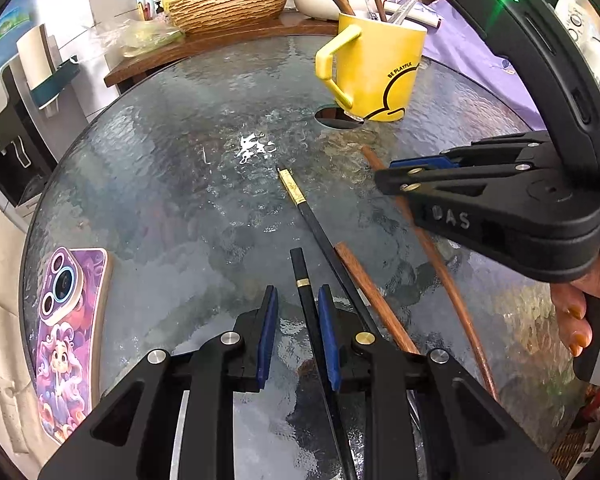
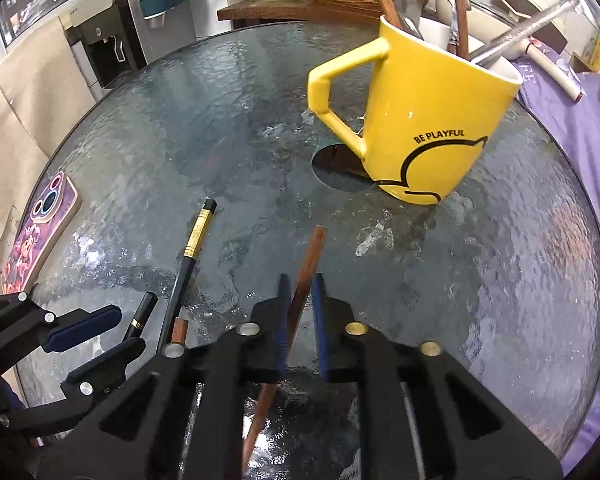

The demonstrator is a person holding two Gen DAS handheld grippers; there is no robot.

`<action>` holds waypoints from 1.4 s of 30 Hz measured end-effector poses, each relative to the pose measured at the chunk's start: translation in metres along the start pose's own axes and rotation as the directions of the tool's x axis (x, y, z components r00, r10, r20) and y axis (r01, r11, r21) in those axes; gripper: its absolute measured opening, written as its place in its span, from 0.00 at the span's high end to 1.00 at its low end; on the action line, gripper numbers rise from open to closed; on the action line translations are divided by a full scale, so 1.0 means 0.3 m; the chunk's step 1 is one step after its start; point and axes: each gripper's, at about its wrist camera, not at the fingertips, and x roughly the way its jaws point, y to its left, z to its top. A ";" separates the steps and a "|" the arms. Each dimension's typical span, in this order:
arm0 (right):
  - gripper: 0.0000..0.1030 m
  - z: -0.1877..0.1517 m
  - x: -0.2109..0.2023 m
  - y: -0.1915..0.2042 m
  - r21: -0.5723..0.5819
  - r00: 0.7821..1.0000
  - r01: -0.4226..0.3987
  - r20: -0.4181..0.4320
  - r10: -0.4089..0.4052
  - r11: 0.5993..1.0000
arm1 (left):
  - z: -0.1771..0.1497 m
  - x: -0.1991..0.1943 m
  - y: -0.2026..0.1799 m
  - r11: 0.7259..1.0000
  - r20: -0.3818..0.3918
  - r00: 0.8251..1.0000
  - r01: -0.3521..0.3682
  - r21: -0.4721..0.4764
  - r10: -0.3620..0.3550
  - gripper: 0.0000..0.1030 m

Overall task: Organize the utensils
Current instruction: 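Grasp a black chopstick with the left gripper while the right grasps a wooden chopstick, then lift both chopsticks upright and carry them toward the yellow mug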

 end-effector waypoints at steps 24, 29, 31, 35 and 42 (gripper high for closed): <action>0.93 -0.083 -0.040 -0.073 0.095 0.997 -0.059 0.059 0.054 0.994 | -0.008 -0.008 0.017 0.998 0.027 1.000 0.017 -0.060 -0.016 0.92; 0.93 -0.093 -0.046 -0.077 0.101 0.996 -0.064 0.069 0.057 0.993 | -0.007 -0.007 0.017 0.998 0.033 0.999 0.021 -0.066 -0.019 0.92; 0.93 -0.098 -0.049 -0.081 0.104 0.996 -0.065 0.074 0.057 0.992 | -0.008 -0.008 0.019 0.997 0.035 0.999 0.028 -0.069 -0.025 0.93; 0.93 -0.099 -0.061 -0.084 0.105 0.994 -0.068 0.088 0.059 0.992 | -0.008 -0.009 0.014 0.996 0.038 0.998 0.045 -0.071 -0.043 0.93; 0.93 -0.105 -0.100 -0.096 0.105 0.991 -0.080 0.114 0.068 0.991 | 0.001 -0.035 0.003 0.997 0.064 0.997 0.049 -0.068 -0.044 0.93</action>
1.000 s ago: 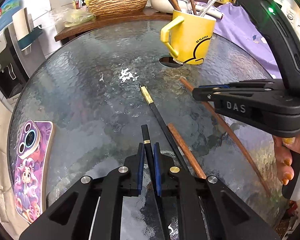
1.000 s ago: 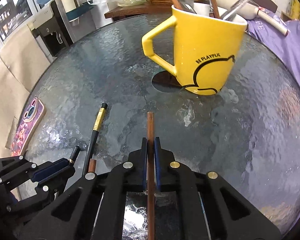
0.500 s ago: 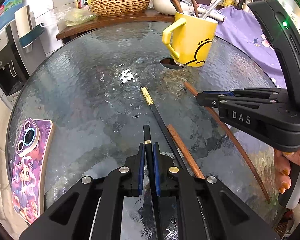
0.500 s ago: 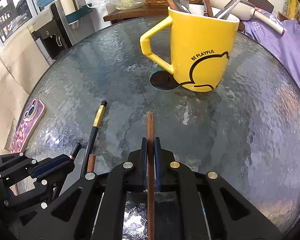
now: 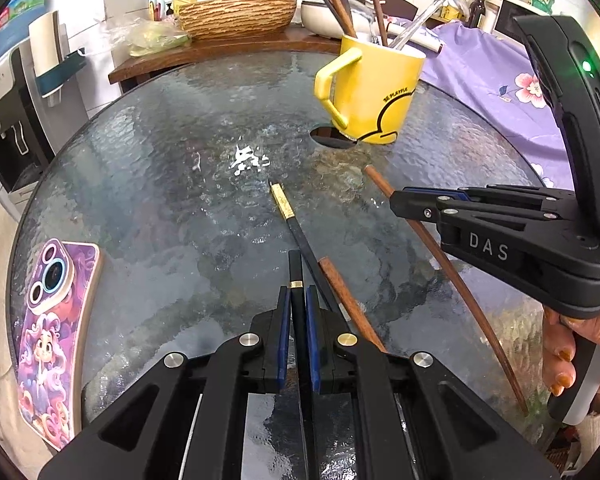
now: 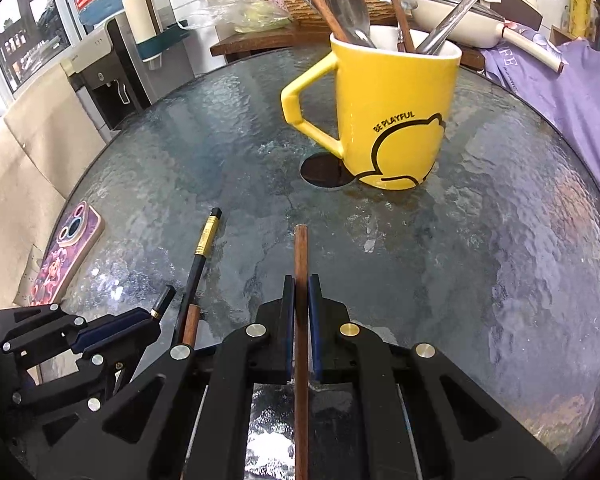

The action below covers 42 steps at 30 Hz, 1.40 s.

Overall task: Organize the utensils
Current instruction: 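Lift both chopsticks upright and carry them toward the yellow mug, then lower both chopsticks into the yellow mug and open both grippers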

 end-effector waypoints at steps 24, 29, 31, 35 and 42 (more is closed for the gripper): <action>0.93 0.031 -0.347 -0.015 -0.030 0.981 -0.027 0.193 0.033 0.999 | 0.104 -0.244 -0.039 0.999 0.207 0.977 0.044 0.028 -0.049 0.93; 0.93 0.041 -0.427 -0.030 -0.030 0.971 -0.035 0.236 0.041 0.999 | 0.127 -0.295 -0.045 0.999 0.250 0.967 0.041 0.030 -0.047 0.93; 0.93 0.047 -0.443 -0.034 -0.026 0.968 -0.042 0.246 0.047 0.999 | 0.133 -0.315 -0.047 0.999 0.266 0.963 0.042 0.030 -0.049 0.93; 0.93 0.046 -0.490 -0.042 -0.023 0.960 -0.045 0.275 0.049 0.999 | 0.154 -0.357 -0.053 0.998 0.301 0.952 0.048 0.036 -0.056 0.93; 0.93 0.049 -0.559 -0.043 -0.023 0.946 -0.051 0.318 0.056 0.998 | 0.177 -0.423 -0.075 0.997 0.356 0.932 0.056 0.053 -0.071 0.93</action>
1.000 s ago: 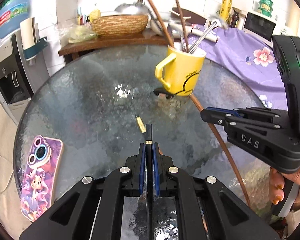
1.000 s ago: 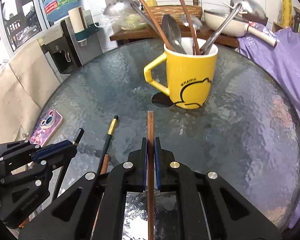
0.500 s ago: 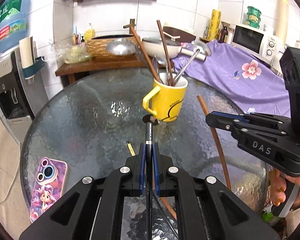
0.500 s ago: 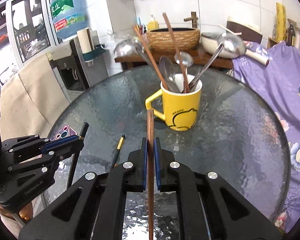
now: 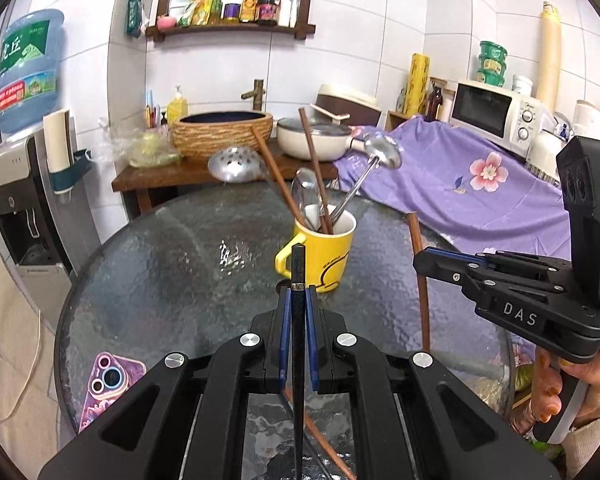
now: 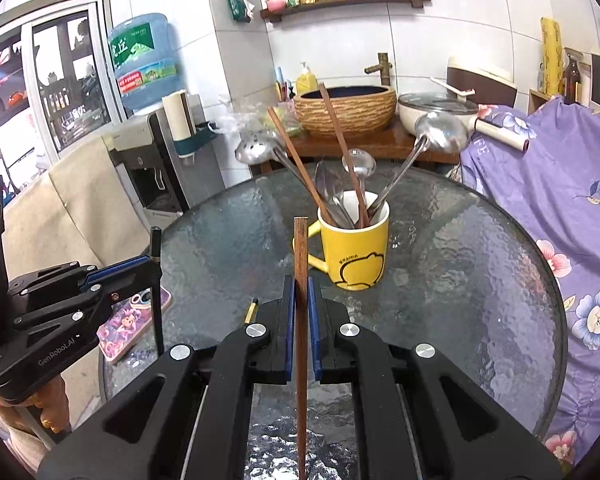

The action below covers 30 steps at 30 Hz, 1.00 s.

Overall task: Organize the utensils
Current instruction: 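Lower both chopsticks into the yellow mug and open both grippers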

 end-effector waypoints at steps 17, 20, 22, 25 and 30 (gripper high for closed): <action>0.93 0.164 -0.086 0.003 -0.034 0.994 0.026 0.106 -0.023 0.999 | 0.157 -0.037 -0.011 1.000 0.108 0.994 0.014 0.009 -0.015 0.93; 0.93 0.219 -0.101 -0.012 -0.029 0.992 0.024 0.121 -0.020 0.999 | 0.198 -0.038 -0.024 1.000 0.140 0.990 0.019 0.018 -0.022 0.93; 0.93 0.267 -0.107 -0.022 -0.023 0.992 0.021 0.128 -0.018 1.000 | 0.229 -0.035 -0.039 0.999 0.162 0.986 0.035 0.026 -0.038 0.93; 0.93 0.331 -0.112 -0.032 -0.032 0.989 0.038 0.143 -0.033 0.999 | 0.286 -0.019 -0.070 0.998 0.184 0.981 0.051 0.044 -0.058 0.93; 0.93 0.452 -0.110 -0.058 -0.028 0.985 0.062 0.163 -0.056 0.998 | 0.376 -0.016 -0.101 0.998 0.234 0.972 0.026 0.058 -0.039 0.93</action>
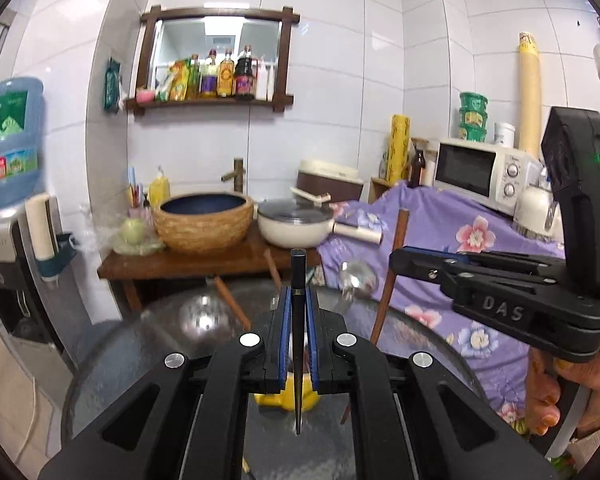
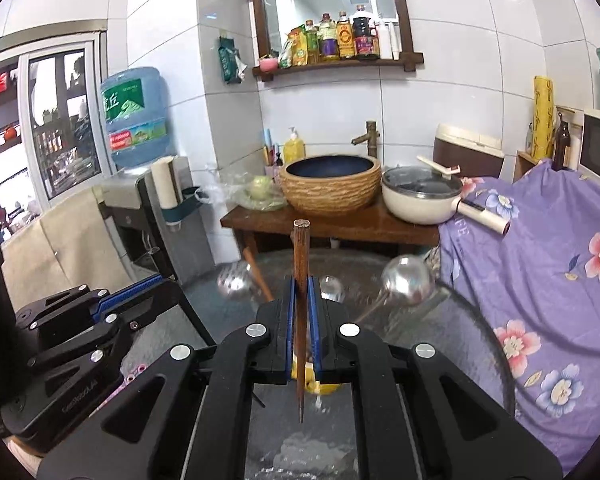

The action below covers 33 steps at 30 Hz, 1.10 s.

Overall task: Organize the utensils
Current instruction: 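Lower both chopsticks into the yellow mug and open both grippers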

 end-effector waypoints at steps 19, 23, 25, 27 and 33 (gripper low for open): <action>0.93 0.125 0.213 -0.101 0.059 0.998 0.058 0.025 -0.060 0.997 | 0.084 0.208 -0.031 0.999 0.122 0.991 -0.045 -0.016 0.047 0.93; 0.93 0.081 0.254 -0.112 0.049 0.998 0.064 0.015 -0.065 0.997 | 0.048 0.261 -0.010 0.997 0.117 0.991 -0.065 -0.028 0.068 0.93; 0.93 0.070 0.266 -0.120 0.055 0.998 0.064 0.009 -0.065 0.996 | 0.041 0.273 0.007 0.997 0.109 0.992 -0.051 -0.054 0.057 0.93; 0.93 0.062 0.273 -0.126 0.053 0.998 0.068 0.003 -0.068 0.996 | 0.043 0.272 0.013 0.997 0.112 0.992 -0.057 -0.059 0.063 0.93; 0.93 0.059 0.290 -0.139 0.053 0.997 0.072 0.002 -0.073 0.996 | 0.108 0.228 0.001 0.998 0.169 0.984 -0.050 -0.048 0.058 0.93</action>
